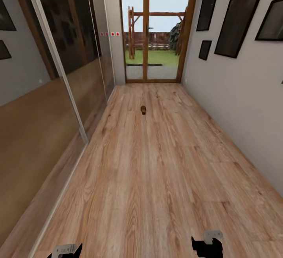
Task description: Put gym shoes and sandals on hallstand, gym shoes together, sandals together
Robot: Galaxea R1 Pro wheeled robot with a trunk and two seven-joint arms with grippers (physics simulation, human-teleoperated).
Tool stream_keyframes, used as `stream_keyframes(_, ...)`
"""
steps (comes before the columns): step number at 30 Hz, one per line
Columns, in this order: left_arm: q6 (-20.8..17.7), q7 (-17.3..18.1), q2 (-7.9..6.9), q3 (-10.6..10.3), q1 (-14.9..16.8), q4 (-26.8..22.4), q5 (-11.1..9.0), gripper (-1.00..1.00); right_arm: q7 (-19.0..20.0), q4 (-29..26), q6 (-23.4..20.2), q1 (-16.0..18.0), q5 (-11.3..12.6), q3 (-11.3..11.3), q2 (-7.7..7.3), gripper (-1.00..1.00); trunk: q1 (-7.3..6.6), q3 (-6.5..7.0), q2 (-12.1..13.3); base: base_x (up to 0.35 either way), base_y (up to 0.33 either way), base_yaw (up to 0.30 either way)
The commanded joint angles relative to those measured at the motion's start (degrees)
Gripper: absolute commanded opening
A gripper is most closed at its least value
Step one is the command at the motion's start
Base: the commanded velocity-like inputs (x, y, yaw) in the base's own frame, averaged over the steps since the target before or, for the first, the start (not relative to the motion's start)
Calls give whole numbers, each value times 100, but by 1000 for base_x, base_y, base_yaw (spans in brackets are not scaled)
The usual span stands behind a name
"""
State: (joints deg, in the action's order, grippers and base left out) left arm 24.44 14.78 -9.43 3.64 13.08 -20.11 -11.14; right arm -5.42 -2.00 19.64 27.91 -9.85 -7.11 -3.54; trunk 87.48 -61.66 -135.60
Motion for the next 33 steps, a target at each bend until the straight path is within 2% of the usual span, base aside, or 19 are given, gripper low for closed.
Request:
stream_keyframes(1,-1,60,2,28,3,6,-44,100,-19,7,17,4,-61,-45,1,100,2,-5,-2,339,0,0)
stream_keyframes(33,-1,60,2,29,2,6,-44,100,-16,7,13,2,-61,-45,-4,100,2,-5,-2,339,0,0)
